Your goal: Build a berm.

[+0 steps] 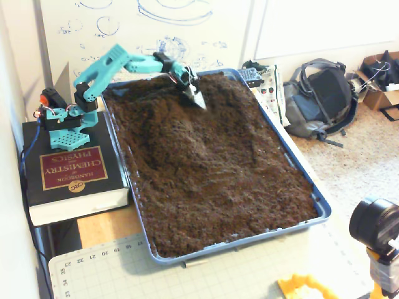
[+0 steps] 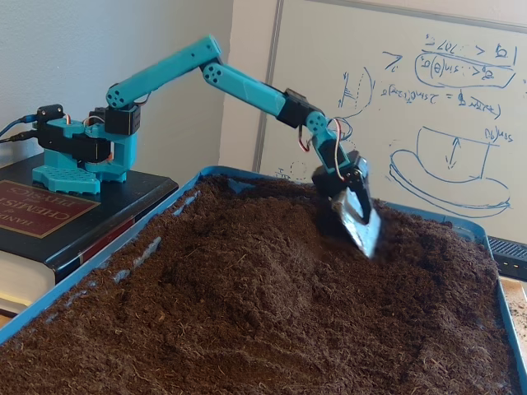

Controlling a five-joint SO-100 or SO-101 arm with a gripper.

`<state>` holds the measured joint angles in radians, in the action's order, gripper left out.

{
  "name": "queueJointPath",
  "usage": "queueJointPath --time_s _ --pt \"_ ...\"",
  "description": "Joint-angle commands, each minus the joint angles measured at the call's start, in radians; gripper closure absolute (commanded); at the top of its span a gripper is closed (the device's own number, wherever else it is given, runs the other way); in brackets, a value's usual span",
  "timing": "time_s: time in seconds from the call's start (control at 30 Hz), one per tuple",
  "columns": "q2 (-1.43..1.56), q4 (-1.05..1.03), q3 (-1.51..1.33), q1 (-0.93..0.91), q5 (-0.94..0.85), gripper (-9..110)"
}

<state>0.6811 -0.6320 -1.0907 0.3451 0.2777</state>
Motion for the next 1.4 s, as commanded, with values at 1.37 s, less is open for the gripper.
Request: queueJointPath --time_s 1.37 --pt "0.963 -0.956 -0.316 -0.009 -0.015 101"
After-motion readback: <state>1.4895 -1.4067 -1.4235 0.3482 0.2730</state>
